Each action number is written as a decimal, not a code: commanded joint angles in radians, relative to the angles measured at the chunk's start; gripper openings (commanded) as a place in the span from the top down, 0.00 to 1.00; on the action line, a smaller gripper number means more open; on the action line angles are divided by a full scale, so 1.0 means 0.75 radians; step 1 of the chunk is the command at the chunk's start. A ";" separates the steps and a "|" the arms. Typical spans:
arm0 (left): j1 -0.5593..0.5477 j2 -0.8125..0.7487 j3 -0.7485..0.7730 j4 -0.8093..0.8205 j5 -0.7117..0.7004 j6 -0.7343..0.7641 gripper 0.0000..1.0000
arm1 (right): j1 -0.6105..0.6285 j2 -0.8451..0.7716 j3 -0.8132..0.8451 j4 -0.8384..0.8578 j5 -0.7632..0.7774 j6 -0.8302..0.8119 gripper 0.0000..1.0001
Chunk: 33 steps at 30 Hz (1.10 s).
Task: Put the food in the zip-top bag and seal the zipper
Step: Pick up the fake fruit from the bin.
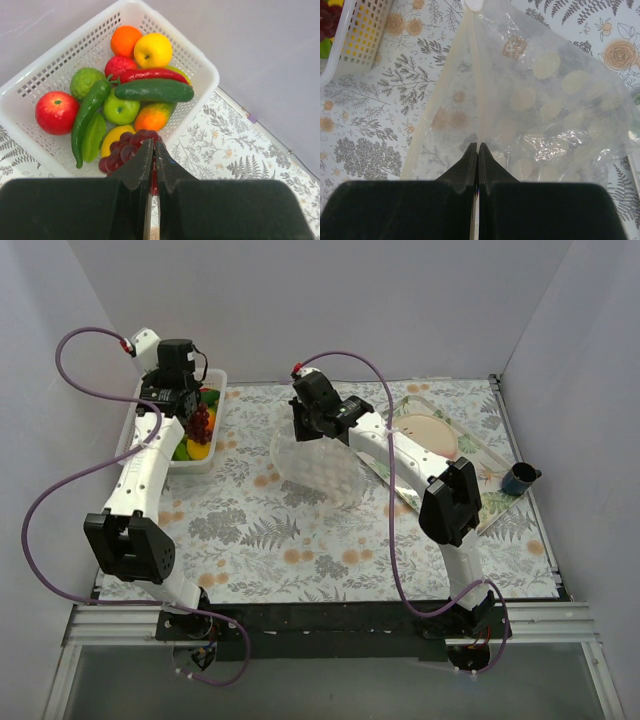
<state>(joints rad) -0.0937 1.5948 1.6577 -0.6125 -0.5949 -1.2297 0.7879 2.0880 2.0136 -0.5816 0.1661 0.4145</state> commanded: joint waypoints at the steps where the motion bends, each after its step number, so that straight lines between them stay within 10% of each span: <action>1: 0.008 -0.073 0.115 -0.014 -0.009 0.059 1.00 | 0.015 0.020 0.048 0.078 -0.025 -0.017 0.99; 33: -0.260 -0.054 0.551 -0.282 0.169 -0.033 1.00 | 0.040 0.102 0.052 0.430 -0.315 0.325 0.99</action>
<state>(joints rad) -0.2516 1.5944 2.0346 -0.7925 -0.4744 -1.2221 0.8139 2.1700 2.0651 -0.3702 -0.0090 0.5900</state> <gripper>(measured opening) 0.015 0.031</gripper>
